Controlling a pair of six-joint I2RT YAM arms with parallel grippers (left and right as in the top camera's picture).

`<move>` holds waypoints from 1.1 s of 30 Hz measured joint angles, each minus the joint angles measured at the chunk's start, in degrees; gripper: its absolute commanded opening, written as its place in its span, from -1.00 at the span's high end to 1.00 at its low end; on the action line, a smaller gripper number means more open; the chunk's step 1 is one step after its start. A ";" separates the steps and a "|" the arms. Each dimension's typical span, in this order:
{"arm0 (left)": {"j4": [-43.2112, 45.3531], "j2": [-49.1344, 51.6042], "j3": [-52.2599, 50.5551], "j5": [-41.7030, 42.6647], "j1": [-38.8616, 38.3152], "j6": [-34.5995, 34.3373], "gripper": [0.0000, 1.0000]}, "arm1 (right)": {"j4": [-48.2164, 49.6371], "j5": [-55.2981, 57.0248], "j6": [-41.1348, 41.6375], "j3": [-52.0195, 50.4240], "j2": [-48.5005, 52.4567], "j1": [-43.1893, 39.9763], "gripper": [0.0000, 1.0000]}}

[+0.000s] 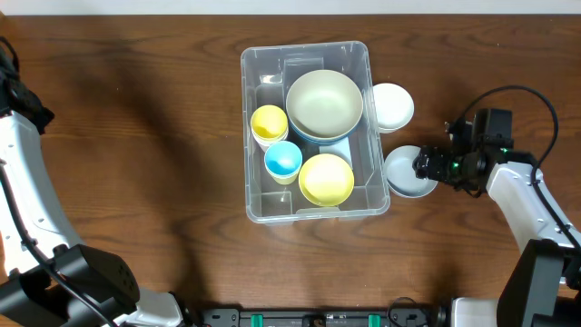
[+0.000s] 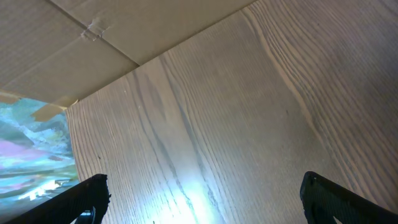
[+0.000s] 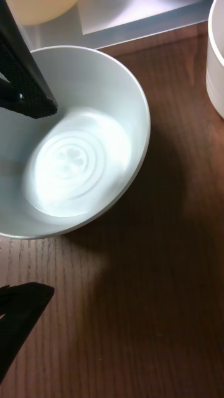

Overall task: Pack container
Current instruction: 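Grasp the rim of the grey bowl with the right gripper and lift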

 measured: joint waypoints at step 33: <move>0.00 0.00 0.00 0.00 0.00 0.00 -0.96 | 4.44 -0.04 -0.87 -4.35 0.00 0.00 -0.05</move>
